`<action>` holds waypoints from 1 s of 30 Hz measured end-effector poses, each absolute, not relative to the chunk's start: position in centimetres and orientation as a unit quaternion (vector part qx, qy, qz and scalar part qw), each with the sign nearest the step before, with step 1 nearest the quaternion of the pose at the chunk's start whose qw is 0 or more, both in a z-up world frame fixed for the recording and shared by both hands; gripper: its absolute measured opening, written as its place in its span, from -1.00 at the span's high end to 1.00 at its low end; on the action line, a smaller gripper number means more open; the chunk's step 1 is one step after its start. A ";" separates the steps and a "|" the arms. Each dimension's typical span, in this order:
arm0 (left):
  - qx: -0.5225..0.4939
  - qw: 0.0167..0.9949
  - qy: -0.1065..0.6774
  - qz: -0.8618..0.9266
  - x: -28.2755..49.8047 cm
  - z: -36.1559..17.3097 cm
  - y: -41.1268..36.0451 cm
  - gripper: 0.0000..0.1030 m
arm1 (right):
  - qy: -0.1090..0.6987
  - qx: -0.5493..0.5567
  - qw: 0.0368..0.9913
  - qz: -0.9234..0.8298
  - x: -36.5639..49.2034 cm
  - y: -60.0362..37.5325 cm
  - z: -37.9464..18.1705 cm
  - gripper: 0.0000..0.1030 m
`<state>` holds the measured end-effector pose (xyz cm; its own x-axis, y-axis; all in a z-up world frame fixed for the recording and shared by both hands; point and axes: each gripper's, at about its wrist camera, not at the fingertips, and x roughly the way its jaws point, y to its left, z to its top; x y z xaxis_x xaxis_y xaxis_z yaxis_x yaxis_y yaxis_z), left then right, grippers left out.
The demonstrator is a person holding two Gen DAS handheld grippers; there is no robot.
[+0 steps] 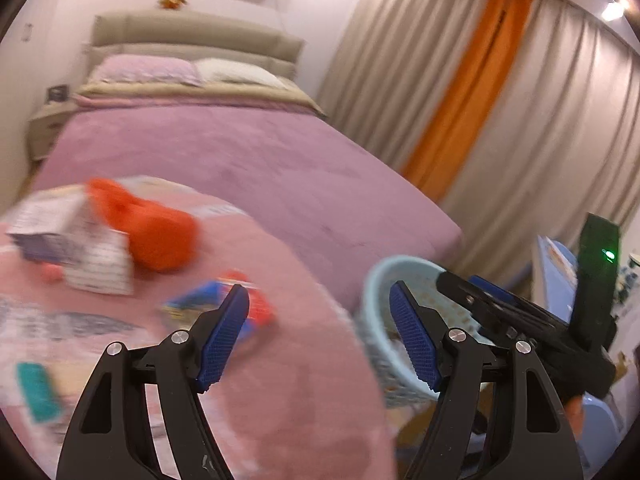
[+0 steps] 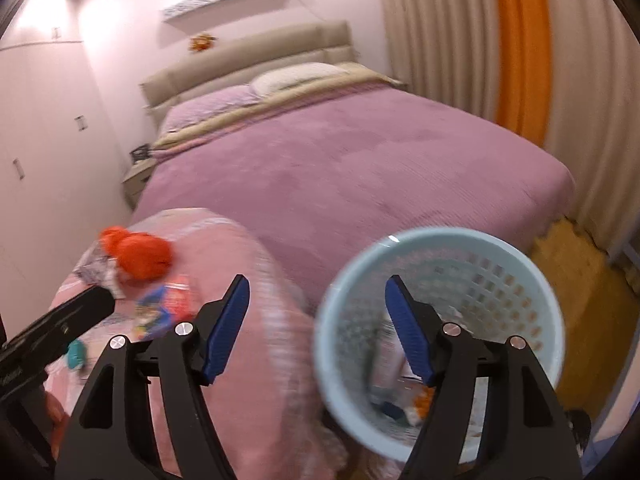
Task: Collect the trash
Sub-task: 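Move both tools back to the pile toward the second carton and orange bag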
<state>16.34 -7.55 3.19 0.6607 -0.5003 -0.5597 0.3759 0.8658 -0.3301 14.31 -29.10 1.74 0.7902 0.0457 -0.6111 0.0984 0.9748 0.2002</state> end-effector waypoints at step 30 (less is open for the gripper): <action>-0.065 0.919 0.387 -0.032 25.2 0.4 6.0 -0.03 | 0.355 0.034 0.933 0.054 19.6 -13.8 -3.9 -0.44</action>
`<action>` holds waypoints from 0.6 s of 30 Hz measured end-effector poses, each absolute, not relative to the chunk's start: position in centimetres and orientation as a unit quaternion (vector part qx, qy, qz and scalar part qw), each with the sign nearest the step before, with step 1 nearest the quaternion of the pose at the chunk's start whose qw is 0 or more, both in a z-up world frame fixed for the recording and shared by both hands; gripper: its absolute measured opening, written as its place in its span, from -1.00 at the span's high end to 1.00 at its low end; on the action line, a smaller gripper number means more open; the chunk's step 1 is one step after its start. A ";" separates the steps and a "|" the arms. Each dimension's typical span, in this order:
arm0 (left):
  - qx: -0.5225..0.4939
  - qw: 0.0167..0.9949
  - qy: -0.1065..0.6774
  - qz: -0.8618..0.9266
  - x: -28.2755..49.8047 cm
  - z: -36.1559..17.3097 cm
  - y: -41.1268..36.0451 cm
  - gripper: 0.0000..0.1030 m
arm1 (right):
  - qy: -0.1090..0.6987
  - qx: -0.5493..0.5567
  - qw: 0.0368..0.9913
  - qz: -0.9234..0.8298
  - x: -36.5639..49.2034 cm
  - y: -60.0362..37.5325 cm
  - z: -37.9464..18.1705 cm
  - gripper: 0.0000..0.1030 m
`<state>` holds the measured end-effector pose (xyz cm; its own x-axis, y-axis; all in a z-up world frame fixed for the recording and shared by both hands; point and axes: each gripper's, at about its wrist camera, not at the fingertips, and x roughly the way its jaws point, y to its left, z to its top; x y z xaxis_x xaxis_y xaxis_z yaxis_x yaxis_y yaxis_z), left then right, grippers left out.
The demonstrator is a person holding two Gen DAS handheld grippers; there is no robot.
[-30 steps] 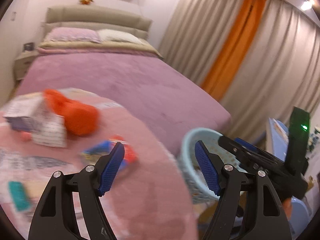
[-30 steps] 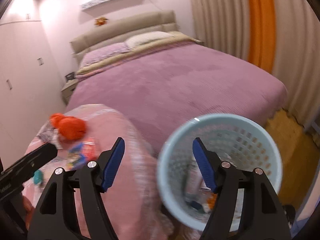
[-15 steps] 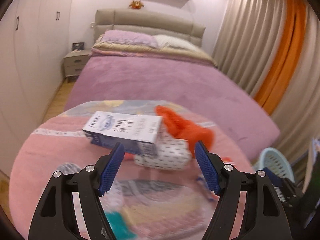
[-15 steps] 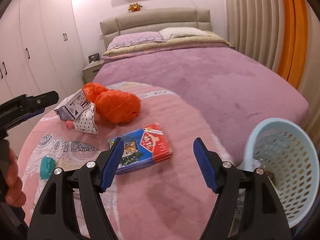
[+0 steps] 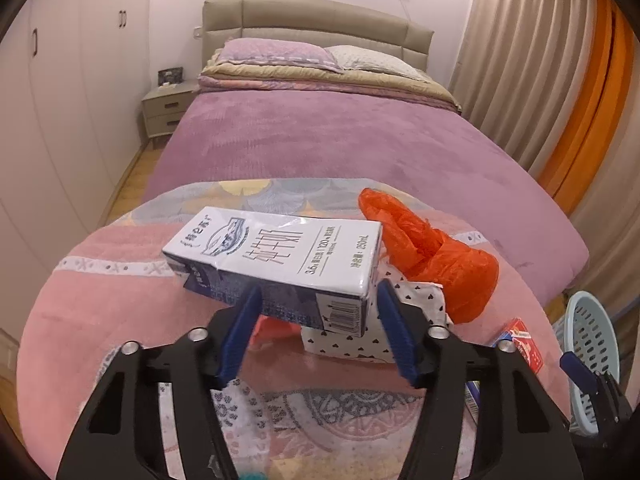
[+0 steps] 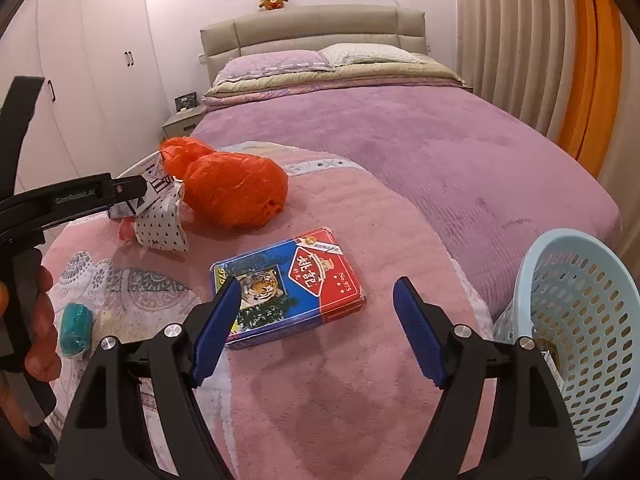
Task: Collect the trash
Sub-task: 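Move both tools back to the pile toward the second carton and orange bag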
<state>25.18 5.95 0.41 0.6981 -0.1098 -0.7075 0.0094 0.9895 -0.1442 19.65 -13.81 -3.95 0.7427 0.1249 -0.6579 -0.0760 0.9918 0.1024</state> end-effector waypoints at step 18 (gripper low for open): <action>-0.157 0.912 0.377 0.024 19.2 0.7 16.3 0.12 | 0.357 0.040 0.931 0.066 19.8 -14.1 -3.8 -0.44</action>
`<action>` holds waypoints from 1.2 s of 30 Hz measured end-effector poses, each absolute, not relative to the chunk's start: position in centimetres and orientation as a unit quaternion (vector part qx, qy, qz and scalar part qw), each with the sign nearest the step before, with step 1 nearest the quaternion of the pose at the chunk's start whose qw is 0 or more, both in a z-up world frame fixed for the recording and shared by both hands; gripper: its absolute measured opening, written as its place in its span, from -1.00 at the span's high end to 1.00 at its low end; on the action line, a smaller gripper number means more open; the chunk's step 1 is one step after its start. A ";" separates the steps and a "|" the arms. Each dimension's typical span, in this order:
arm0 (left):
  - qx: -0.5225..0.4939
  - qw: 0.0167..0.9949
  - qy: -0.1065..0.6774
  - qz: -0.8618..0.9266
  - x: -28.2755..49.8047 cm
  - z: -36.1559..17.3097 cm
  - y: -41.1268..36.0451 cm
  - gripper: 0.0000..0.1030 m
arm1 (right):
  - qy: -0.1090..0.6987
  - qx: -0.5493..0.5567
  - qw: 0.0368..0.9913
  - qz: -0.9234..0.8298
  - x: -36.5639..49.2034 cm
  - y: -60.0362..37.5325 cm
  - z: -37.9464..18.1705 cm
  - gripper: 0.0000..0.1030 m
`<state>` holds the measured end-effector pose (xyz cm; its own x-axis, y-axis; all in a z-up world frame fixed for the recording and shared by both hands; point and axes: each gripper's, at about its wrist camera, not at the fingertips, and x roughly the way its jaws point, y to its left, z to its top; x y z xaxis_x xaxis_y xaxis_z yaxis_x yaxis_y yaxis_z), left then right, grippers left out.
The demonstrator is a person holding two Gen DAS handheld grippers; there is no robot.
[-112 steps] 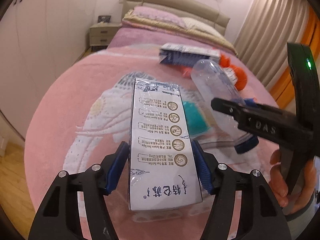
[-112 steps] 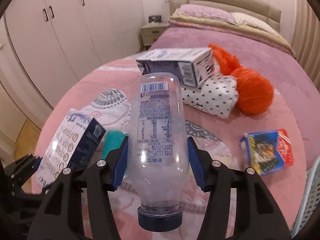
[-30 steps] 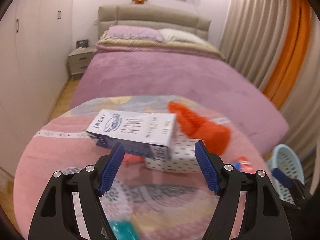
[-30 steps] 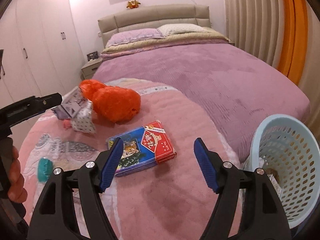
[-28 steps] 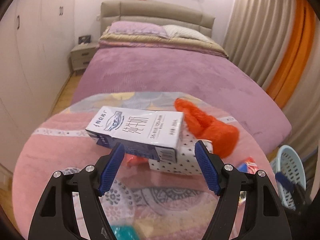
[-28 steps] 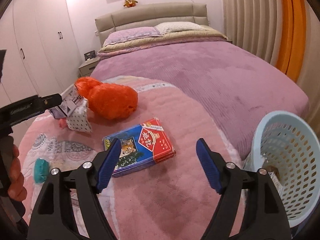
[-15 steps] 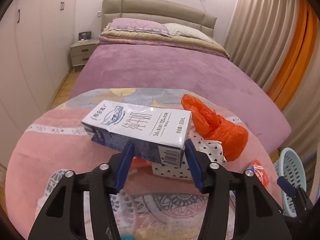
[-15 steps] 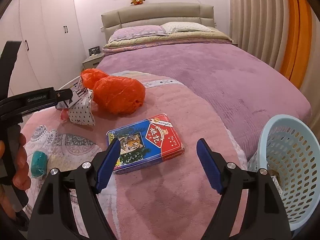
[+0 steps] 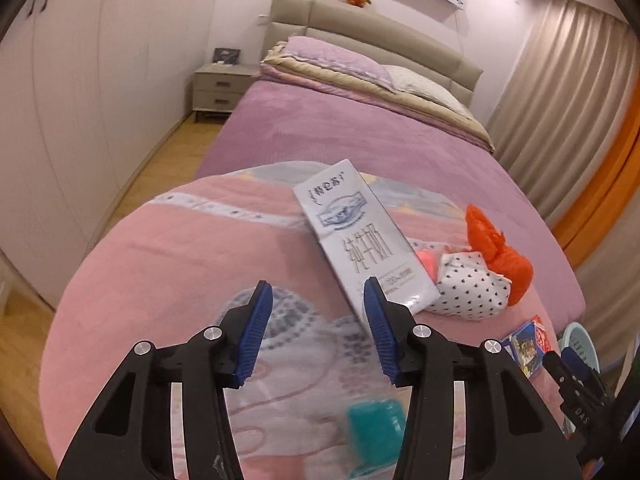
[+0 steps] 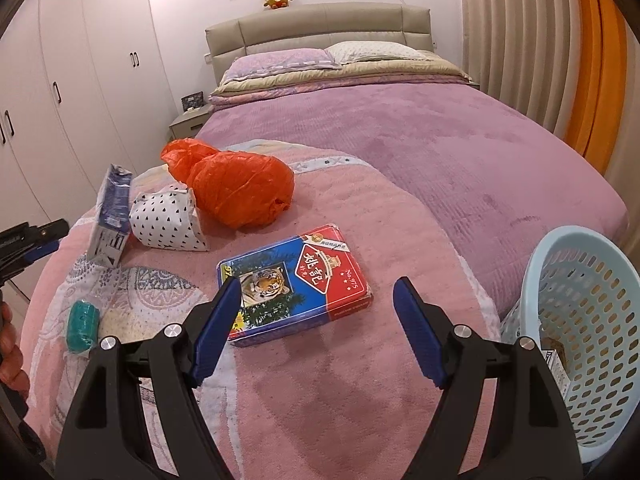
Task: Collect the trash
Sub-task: 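Move both tools back to the pile toward the second carton and orange bag, then grasp the white milk carton with left tool while right tool grasps orange plastic bag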
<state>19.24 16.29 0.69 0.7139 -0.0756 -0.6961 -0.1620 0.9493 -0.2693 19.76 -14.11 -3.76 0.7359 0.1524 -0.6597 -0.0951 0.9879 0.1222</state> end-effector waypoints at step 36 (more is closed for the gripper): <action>-0.169 0.903 0.393 0.023 20.8 -3.3 15.5 0.00 | 0.354 -0.010 0.926 0.130 26.5 -9.4 0.7 -0.44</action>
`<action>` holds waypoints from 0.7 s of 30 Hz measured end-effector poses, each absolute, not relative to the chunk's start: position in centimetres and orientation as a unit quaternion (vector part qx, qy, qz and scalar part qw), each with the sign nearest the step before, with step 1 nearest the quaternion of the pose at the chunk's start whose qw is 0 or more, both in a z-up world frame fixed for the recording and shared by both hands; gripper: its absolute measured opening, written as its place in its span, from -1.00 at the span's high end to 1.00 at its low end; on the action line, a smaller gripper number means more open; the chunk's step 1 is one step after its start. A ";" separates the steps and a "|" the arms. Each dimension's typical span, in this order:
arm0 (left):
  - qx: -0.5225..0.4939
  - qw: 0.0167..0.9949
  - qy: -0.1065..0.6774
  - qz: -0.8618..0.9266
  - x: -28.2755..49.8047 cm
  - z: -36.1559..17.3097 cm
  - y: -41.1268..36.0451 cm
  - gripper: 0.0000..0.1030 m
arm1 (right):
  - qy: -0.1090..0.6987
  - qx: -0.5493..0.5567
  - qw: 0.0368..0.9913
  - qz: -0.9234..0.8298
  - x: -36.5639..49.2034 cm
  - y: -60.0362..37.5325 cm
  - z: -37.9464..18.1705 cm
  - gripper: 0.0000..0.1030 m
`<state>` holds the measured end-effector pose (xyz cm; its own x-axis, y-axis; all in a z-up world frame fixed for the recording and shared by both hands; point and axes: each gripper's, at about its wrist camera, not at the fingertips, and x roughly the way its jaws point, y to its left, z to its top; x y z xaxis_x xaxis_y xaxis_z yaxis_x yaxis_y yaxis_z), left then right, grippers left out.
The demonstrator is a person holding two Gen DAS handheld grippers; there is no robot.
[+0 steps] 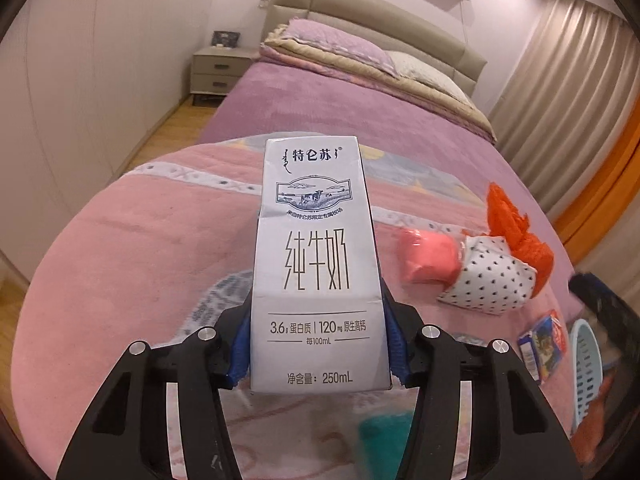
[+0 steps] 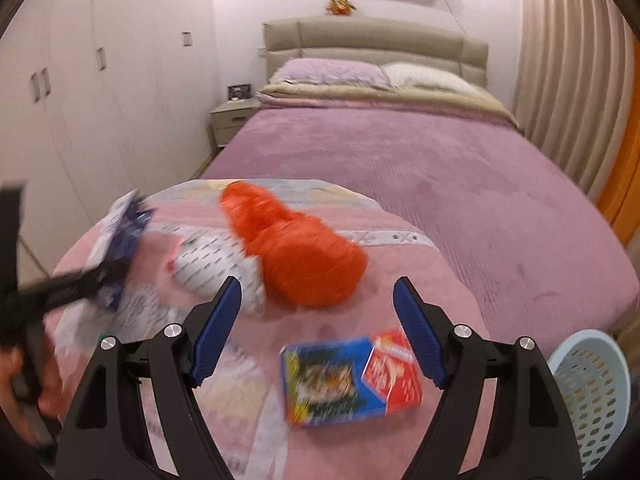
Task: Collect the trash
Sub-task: 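Grasp the white milk carton with left tool while right tool grasps orange plastic bag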
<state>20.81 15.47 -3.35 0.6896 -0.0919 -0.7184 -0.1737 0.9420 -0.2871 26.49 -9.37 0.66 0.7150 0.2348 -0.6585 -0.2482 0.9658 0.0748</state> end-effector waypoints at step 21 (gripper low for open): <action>-0.147 0.916 0.373 0.002 20.4 -2.8 13.7 0.00 | 0.409 0.028 0.900 0.147 30.0 -8.2 -1.6 0.14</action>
